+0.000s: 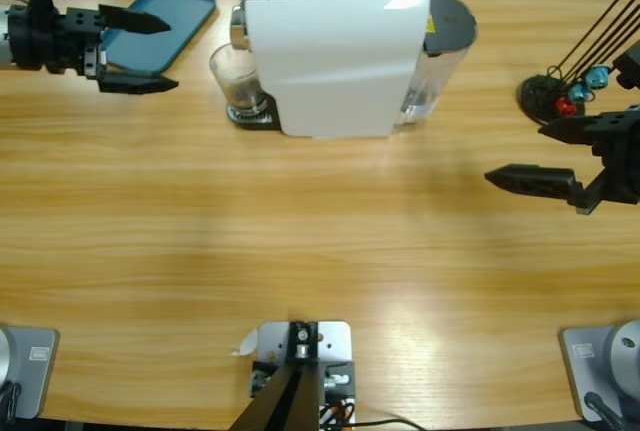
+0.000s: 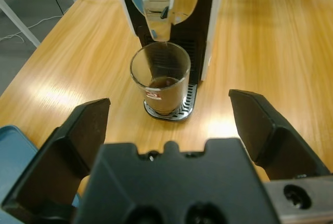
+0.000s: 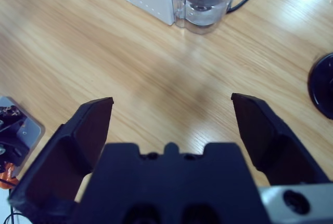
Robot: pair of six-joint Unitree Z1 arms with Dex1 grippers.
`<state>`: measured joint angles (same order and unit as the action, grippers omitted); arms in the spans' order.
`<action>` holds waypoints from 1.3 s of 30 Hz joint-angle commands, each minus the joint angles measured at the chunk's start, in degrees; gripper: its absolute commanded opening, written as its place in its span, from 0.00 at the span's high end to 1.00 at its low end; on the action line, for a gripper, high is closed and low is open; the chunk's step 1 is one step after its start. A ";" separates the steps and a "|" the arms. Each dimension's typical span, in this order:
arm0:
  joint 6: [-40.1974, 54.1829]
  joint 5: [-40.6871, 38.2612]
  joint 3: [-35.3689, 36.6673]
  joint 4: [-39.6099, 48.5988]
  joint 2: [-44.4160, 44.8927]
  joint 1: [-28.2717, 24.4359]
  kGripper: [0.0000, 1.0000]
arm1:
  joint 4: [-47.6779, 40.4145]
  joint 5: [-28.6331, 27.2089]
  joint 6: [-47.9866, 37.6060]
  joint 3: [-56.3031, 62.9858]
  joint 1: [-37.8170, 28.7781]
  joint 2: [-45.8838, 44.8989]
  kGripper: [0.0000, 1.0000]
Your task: Pour coffee
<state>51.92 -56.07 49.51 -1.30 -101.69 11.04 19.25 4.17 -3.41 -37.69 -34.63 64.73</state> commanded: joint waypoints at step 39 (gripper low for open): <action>-2.53 14.59 11.31 0.86 -13.36 14.19 0.04 | -1.32 0.31 -0.19 0.25 2.82 1.19 0.00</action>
<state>50.15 -42.82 60.53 -1.20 -111.84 24.75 18.29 4.17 -3.41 -37.69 -32.45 64.77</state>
